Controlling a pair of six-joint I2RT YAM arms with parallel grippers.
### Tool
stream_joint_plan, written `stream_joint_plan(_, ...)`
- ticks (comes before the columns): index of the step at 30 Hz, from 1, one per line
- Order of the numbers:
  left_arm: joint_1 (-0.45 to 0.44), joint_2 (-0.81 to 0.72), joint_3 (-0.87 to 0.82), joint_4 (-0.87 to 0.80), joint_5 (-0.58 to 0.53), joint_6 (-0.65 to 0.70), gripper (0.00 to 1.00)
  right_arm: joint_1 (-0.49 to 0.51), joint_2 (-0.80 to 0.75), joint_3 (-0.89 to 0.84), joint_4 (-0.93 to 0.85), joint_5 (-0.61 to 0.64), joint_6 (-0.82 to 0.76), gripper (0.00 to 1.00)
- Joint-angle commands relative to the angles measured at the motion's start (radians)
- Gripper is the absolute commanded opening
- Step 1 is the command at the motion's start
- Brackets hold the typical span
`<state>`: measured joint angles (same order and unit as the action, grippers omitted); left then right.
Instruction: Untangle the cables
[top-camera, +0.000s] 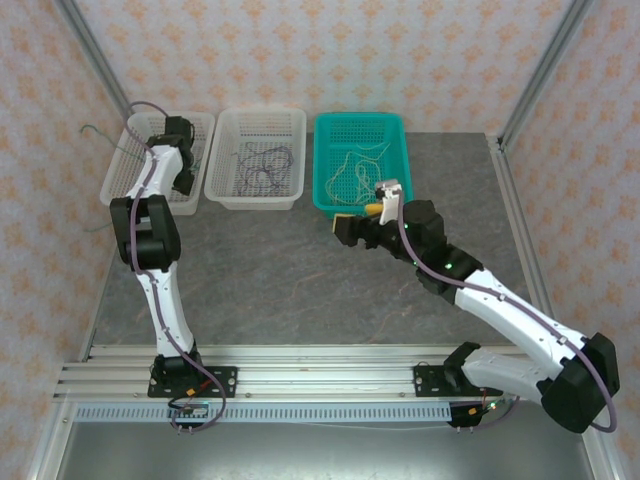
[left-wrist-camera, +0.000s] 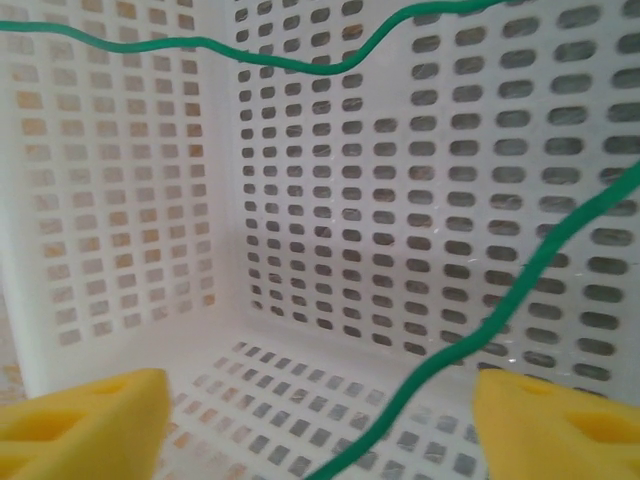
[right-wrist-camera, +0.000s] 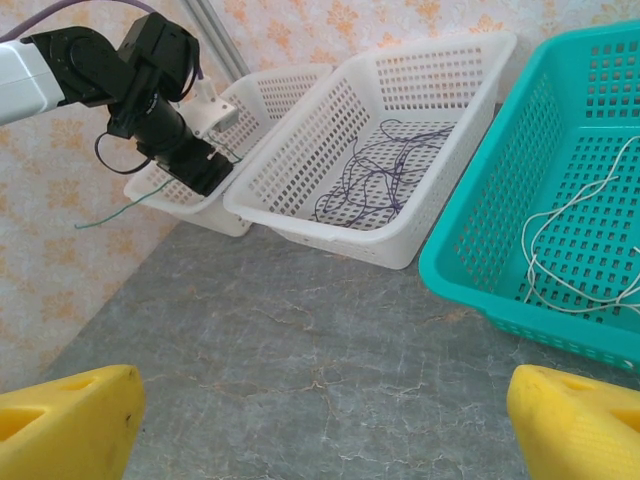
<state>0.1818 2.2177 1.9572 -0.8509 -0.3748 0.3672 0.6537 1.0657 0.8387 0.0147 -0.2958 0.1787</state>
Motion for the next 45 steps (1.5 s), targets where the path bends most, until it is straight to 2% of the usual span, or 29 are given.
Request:
stream_joint_plan(1,0.026,0.022,0.082,-0.025,-0.033,0.004,0.58,-0.001,0.012,0.038,-0.013,0.001,0.000,0.94)
stream_joint_plan(6,0.032,0.019,0.135,-0.057,0.010,-0.030,0.14,-0.001,0.013,0.053,-0.014,0.006,0.005,0.94)
stream_joint_plan(8,0.030,-0.005,0.138,-0.062,0.044,-0.038,0.02,-0.002,0.011,0.052,-0.013,0.009,0.008,0.94)
stream_joint_plan(9,0.030,-0.019,0.138,-0.064,0.062,-0.041,0.00,-0.002,0.009,0.051,-0.011,0.010,0.009,0.93)
stream_joint_plan(17,0.009,-0.201,0.131,-0.055,0.134,-0.085,0.00,-0.001,-0.009,0.027,0.000,0.007,0.022,0.94)
stream_joint_plan(23,0.008,-0.348,0.048,0.145,0.160,-0.101,0.00,-0.001,-0.012,0.018,0.004,0.007,0.036,0.93)
stream_joint_plan(26,0.008,-0.335,0.014,0.278,0.134,-0.087,0.00,-0.001,-0.015,0.013,0.007,0.010,0.046,0.93)
stream_joint_plan(31,0.008,-0.266,-0.088,0.546,0.163,-0.034,0.00,-0.001,-0.015,0.010,0.007,0.016,0.068,0.93)
stream_joint_plan(35,0.015,-0.157,-0.043,0.511,0.157,-0.033,0.00,0.000,-0.030,0.009,-0.001,0.033,0.075,0.93)
stream_joint_plan(39,0.026,-0.112,-0.081,0.537,0.108,0.001,0.00,-0.002,-0.042,0.002,0.000,0.046,0.080,0.93)
stream_joint_plan(43,0.046,-0.036,-0.004,0.406,0.062,-0.044,0.00,0.000,-0.033,0.008,0.003,0.039,0.082,0.93)
stream_joint_plan(45,0.063,-0.014,-0.002,0.385,0.093,-0.078,0.00,0.000,-0.027,0.018,0.000,0.029,0.081,0.93)
